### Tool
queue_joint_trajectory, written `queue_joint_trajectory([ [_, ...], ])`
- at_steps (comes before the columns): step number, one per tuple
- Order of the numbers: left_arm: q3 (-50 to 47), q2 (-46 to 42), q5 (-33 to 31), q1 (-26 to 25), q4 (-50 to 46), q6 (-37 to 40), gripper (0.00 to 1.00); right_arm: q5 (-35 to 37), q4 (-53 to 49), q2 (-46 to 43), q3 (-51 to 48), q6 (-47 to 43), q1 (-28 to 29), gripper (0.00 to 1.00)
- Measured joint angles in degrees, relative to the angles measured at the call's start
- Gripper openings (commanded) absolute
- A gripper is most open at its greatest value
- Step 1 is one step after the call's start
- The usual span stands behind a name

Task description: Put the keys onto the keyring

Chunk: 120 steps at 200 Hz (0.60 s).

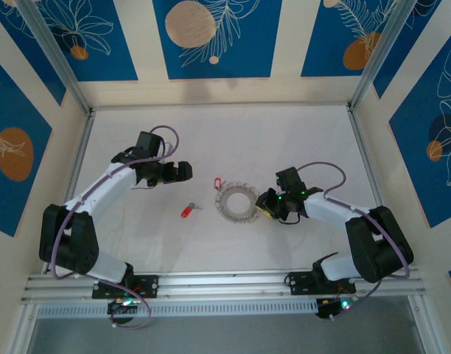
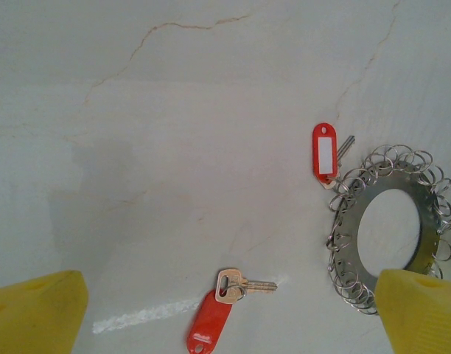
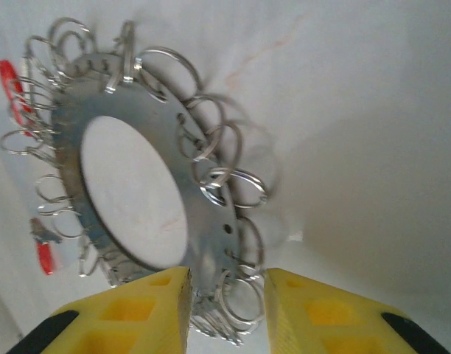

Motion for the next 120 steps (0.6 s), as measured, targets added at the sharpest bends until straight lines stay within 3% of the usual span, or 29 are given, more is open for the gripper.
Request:
queue_joint_trajectory([
  [120, 0.02, -0.11, -0.28, -0.22, -0.72, 0.00, 1.00, -2.69, 3.15, 2.29, -1.09, 2.19, -1.92, 0.32],
])
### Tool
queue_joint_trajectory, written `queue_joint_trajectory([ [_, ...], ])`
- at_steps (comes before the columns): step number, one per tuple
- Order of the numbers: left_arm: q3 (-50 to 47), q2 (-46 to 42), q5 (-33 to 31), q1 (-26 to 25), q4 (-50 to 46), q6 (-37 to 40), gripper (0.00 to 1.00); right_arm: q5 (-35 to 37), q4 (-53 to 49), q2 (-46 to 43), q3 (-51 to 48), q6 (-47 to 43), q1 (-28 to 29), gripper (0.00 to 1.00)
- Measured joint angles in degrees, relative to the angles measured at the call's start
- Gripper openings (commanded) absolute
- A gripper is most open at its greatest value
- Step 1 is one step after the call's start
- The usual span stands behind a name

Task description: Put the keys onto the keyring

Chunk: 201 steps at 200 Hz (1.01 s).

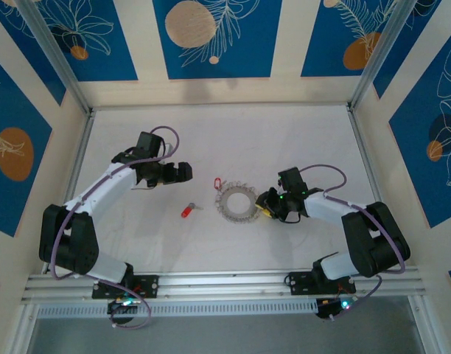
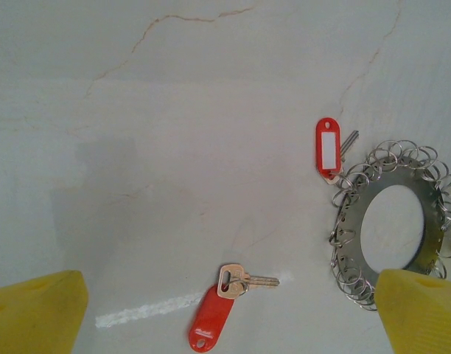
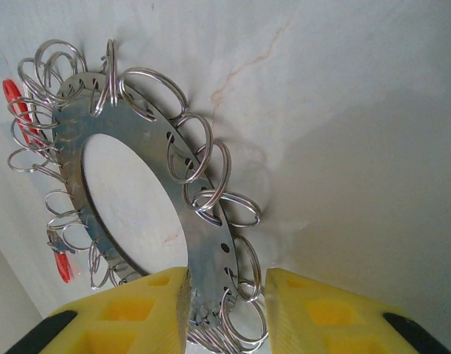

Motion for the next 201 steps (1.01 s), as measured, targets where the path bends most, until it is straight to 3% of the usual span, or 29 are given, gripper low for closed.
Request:
queue_joint_trajectory([
  [109, 0.02, -1.22, -0.87, -0.07, -0.22, 0.68, 1.00, -1.03, 2.78, 2.80, 0.07, -0.74, -0.09, 0.00],
  [164, 0.09, -1.31, -0.87, -0.07, -0.24, 1.09, 1.00, -0.44, 1.14, 1.36, 0.98, -2.49, 0.50, 0.00],
  [201, -0.92, -3.52, 0.79, -0.31, 2.25, 1.70, 0.95, 1.90, -6.91, -0.98, 6.73, -7.74, 0.94, 0.00],
])
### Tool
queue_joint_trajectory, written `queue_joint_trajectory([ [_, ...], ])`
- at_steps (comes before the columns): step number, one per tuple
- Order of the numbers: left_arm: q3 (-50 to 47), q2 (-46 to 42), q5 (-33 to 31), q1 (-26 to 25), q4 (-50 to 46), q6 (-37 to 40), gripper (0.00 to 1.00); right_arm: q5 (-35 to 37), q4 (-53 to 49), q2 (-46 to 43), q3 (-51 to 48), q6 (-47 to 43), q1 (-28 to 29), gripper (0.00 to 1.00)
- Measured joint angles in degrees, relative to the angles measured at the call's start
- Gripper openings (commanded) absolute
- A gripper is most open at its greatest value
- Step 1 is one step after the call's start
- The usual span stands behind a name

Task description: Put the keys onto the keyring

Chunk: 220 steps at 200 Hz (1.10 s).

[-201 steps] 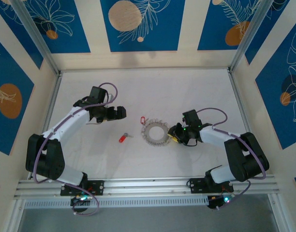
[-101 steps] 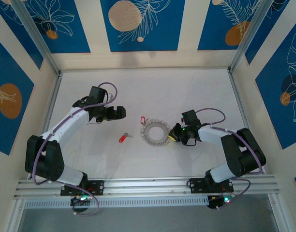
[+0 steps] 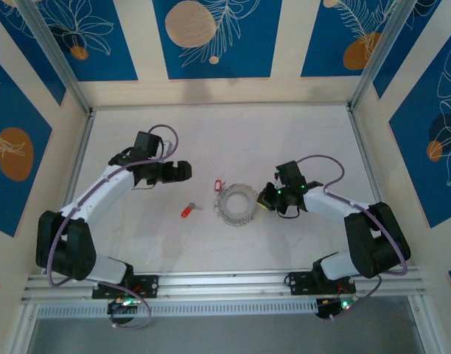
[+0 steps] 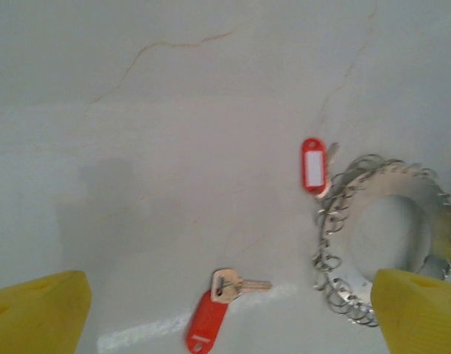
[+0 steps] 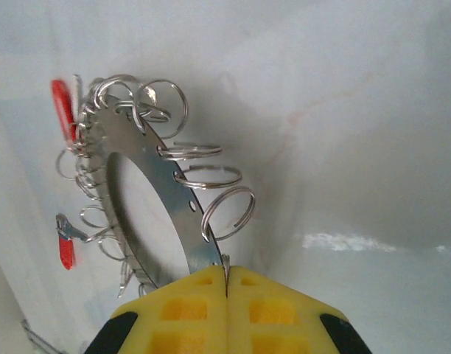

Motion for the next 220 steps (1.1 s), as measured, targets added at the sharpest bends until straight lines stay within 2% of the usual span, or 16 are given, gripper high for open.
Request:
queue_joint_trajectory([
  [38, -5.60, -7.98, 4.79, -1.16, 8.94, 0.87, 0.92, 2.71, -9.40, -0.98, 9.84, -9.16, 0.00, 0.00],
  [55, -6.80, -10.84, 7.17, -1.95, 12.83, 1.60, 0.87, 2.84, -13.18, -0.98, 14.14, -14.32, -0.02, 0.00],
  [97, -8.46, -17.22, 10.51, -6.56, 22.16, 11.52, 0.85, 1.31, -21.90, 0.37, 26.25, -28.87, -0.07, 0.00],
  [146, -8.57, -21.07, 14.25, -8.26, 24.90, 21.18, 0.82, -1.51, -30.16, 1.44, 34.93, -48.83, 2.36, 0.00],
  [179, -8.57, -22.03, 16.72, -8.31, 24.72, 26.40, 0.69, -2.51, -32.41, 0.76, 36.30, -61.51, 7.10, 0.00],
  [202, -10.03, -22.47, 18.08, -8.33, 25.35, 28.22, 0.60, -3.85, -31.67, -1.75, 33.22, -70.79, 10.60, 0.00],
  [209, -11.17, -22.91, 18.64, -8.39, 25.97, 28.85, 0.54, -4.50, -31.39, -2.54, 32.17, -72.81, 11.43, 0.00],
  [220, -13.00, -23.63, 20.22, -8.57, 26.67, 30.69, 0.53, -6.08, -30.40, -3.61, 30.67, -75.38, 12.37, 0.00],
])
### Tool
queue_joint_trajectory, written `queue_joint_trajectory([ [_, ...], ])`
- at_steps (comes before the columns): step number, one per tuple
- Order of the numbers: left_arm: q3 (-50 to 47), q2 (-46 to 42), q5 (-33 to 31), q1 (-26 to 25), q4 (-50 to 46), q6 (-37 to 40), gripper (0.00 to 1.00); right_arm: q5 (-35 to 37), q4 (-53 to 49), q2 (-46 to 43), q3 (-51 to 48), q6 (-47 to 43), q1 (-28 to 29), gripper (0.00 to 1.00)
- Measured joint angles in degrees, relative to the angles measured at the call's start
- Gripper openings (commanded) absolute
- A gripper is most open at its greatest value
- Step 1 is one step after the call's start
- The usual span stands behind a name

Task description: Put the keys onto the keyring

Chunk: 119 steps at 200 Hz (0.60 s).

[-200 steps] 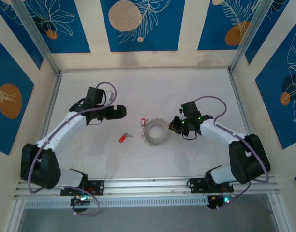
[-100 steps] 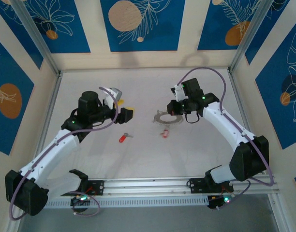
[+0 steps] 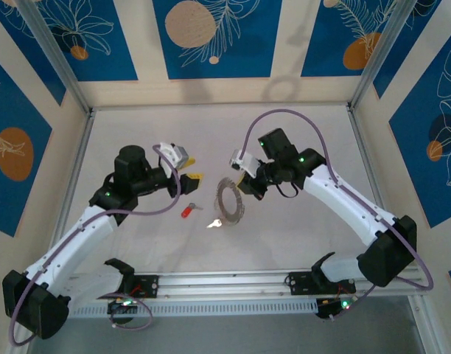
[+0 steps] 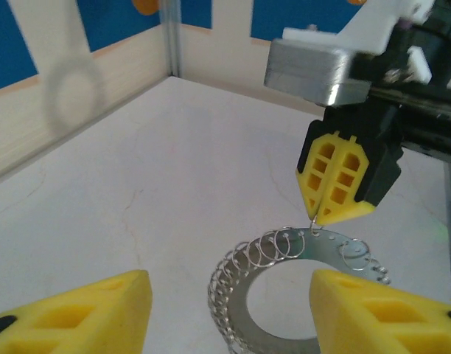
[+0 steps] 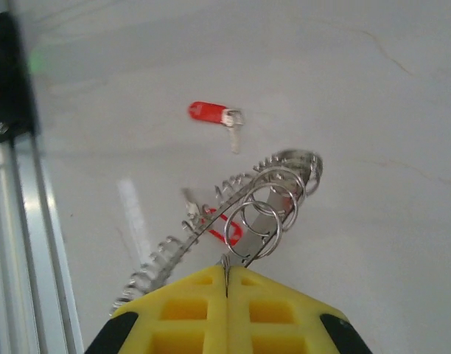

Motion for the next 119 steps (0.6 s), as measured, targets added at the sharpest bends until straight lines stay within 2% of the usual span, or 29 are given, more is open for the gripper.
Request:
queue_joint_trajectory([
  [36, -4.15, -1.95, 3.85, -3.78, 1.18, 5.22, 0.52, -5.90, 5.07, -3.91, -5.35, -6.45, 0.68, 0.00],
  [85, -4.39, -1.77, 4.15, -7.91, 2.16, 9.57, 0.49, -11.06, 14.95, -8.28, -12.15, -11.54, 2.75, 0.00],
  [106, -4.39, -0.70, 4.44, -9.11, 2.21, 11.06, 0.39, -12.74, 19.19, -10.12, -14.78, -12.31, 2.99, 0.00],
  [119, -4.39, 0.13, 5.09, -9.62, 1.86, 12.74, 0.38, -13.42, 20.85, -10.84, -15.45, -12.70, 3.19, 0.00],
])
